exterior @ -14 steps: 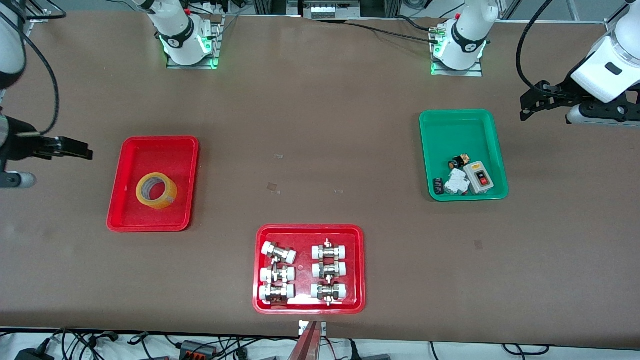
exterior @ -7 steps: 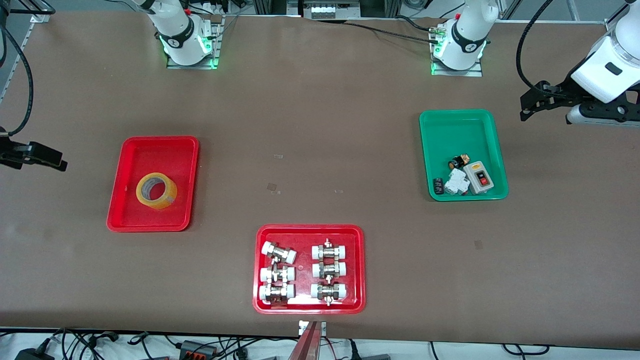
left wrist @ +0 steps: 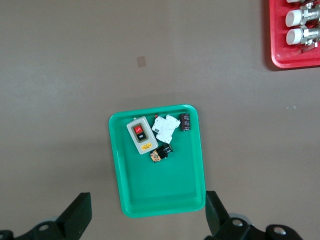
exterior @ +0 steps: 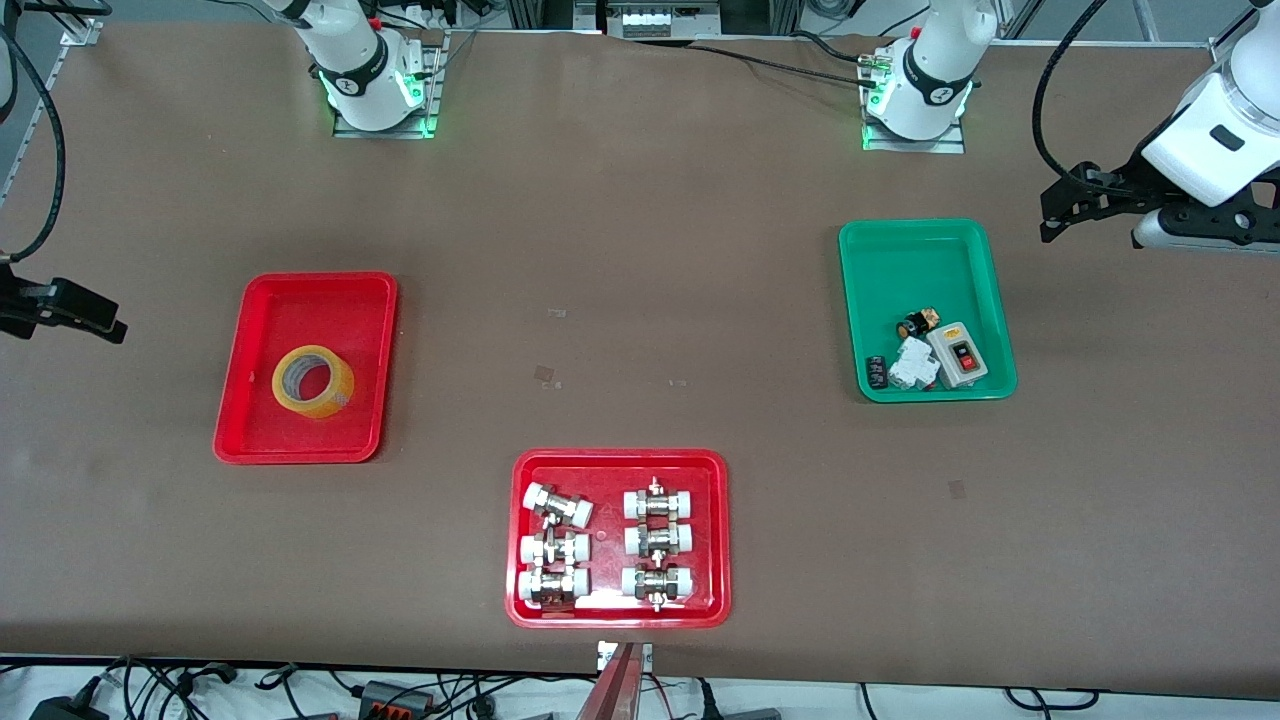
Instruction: Left arm passes tape to right arm into tray
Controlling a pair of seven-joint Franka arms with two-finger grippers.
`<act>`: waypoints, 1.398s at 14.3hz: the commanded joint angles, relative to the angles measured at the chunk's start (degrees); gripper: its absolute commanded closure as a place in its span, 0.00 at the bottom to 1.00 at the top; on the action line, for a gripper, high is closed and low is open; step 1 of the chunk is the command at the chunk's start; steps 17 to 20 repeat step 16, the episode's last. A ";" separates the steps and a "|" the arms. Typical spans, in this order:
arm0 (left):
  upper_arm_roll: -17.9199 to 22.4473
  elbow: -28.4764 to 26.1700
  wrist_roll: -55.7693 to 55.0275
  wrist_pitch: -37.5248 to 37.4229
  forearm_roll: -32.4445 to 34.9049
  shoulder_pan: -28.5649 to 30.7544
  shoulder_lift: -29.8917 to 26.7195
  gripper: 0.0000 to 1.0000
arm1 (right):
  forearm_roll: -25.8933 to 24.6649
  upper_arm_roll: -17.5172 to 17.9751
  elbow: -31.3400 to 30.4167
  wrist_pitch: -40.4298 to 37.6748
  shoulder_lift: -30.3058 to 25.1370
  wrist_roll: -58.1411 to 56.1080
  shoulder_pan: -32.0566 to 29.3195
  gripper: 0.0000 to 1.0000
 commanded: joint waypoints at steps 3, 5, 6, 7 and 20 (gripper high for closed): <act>0.09 0.91 -0.18 -0.40 -0.63 0.18 0.41 0.00 | -0.81 -0.81 -19.24 7.62 -12.66 0.63 0.89 0.00; 0.09 0.91 -0.18 -0.40 -0.63 0.18 0.41 0.00 | -0.81 -0.81 -21.46 7.72 -13.99 0.63 0.80 0.00; 0.09 0.91 -0.18 -0.40 -0.63 0.18 0.41 0.00 | -0.81 -0.81 -21.64 7.54 -14.08 0.54 0.80 0.00; 0.09 0.91 -0.18 -0.40 -0.63 0.18 0.41 0.00 | -0.81 -0.81 -21.56 7.36 -14.17 0.45 0.80 0.00; 0.09 0.91 -0.18 -0.49 -0.63 0.18 0.41 0.00 | -0.63 -0.55 -19.10 2.97 -14.17 0.36 1.07 0.00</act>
